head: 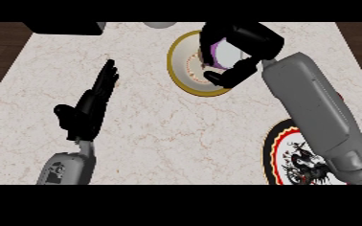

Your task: Pick the can from the plate and place it in the bowl

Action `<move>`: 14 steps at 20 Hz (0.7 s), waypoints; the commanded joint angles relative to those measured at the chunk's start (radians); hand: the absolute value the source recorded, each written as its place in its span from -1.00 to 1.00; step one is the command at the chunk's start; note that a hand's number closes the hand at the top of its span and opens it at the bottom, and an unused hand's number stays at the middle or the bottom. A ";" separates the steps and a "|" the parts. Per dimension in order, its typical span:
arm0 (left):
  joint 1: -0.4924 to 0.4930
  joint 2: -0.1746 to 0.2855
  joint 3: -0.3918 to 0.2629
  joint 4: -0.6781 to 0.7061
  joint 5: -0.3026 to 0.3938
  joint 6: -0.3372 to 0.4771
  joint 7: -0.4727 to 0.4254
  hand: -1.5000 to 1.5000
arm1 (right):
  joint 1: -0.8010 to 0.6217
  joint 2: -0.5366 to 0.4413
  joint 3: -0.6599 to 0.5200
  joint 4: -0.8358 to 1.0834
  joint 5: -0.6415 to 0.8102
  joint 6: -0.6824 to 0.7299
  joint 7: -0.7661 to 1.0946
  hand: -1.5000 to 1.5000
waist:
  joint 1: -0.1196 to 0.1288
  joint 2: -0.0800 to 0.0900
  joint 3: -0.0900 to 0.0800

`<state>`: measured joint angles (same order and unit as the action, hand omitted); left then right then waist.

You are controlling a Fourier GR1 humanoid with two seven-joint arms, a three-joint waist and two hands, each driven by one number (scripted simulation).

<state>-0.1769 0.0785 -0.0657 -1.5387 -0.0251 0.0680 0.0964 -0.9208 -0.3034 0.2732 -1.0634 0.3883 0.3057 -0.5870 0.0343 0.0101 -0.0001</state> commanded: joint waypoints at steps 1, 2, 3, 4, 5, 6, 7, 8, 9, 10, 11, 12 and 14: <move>0.007 -0.007 -0.025 -0.046 -0.019 0.007 0.026 0.00 | -0.030 0.069 0.026 0.234 0.128 -0.155 -0.131 1.00 | 0.008 0.002 0.001; -0.020 -0.022 -0.016 0.007 -0.040 0.034 -0.006 0.00 | -0.073 0.079 0.005 0.305 0.123 -0.151 -0.172 1.00 | 0.002 0.003 0.000; 0.019 -0.020 -0.028 -0.032 -0.022 0.013 0.019 0.00 | -0.129 0.105 -0.007 0.368 0.137 -0.177 -0.147 1.00 | 0.014 0.003 0.000; 0.006 0.004 0.006 0.027 0.003 -0.020 -0.036 0.00 | -0.123 0.052 -0.022 0.427 0.137 -0.163 -0.228 1.00 | 0.013 0.008 0.000; 0.039 -0.009 -0.012 -0.002 -0.002 -0.014 -0.030 0.00 | -0.133 0.095 -0.008 0.466 0.168 -0.205 -0.211 1.00 | 0.011 0.004 0.000; 0.009 -0.035 -0.049 -0.052 -0.022 0.009 0.034 0.00 | -0.197 0.143 0.000 0.506 0.181 -0.215 -0.138 1.00 | 0.029 0.007 0.000; 0.010 0.007 -0.005 -0.040 0.015 -0.031 0.020 0.00 | -0.174 0.100 0.003 0.562 0.187 -0.194 -0.233 1.00 | 0.034 0.012 0.000; -0.088 -0.005 0.012 0.001 -0.005 0.009 0.060 0.00 | -0.159 0.086 0.025 0.575 0.195 -0.152 -0.266 1.00 | 0.017 0.013 0.001; -0.022 0.003 0.011 0.034 0.009 -0.025 -0.027 0.00 | -0.193 0.087 -0.014 0.627 0.157 -0.090 -0.210 1.00 | 0.027 0.016 0.000; 0.010 -0.027 -0.039 -0.016 -0.033 0.009 -0.008 0.00 | -0.202 0.118 -0.006 0.666 0.171 -0.101 -0.217 1.00 | 0.031 0.012 0.000; -0.022 -0.022 -0.017 0.018 -0.008 -0.010 -0.023 0.00 | -0.219 0.123 0.006 0.701 0.188 -0.096 -0.221 -1.00 | 0.039 0.019 0.000; -0.027 -0.036 -0.031 0.020 -0.034 0.017 -0.013 0.00 | -0.220 0.101 0.008 0.723 0.186 -0.047 -0.274 -1.00 | 0.032 0.017 0.001; -0.022 -0.034 -0.033 -0.027 -0.019 0.009 0.039 0.00 | -0.242 0.132 0.022 0.759 0.196 0.001 -0.296 -1.00 | 0.035 0.013 0.001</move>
<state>-0.1932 0.0569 -0.0898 -1.5465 -0.0427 0.0692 0.1036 -1.1232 -0.1920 0.2820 -0.4069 0.5664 0.2329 -0.8305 0.0668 0.0245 0.0005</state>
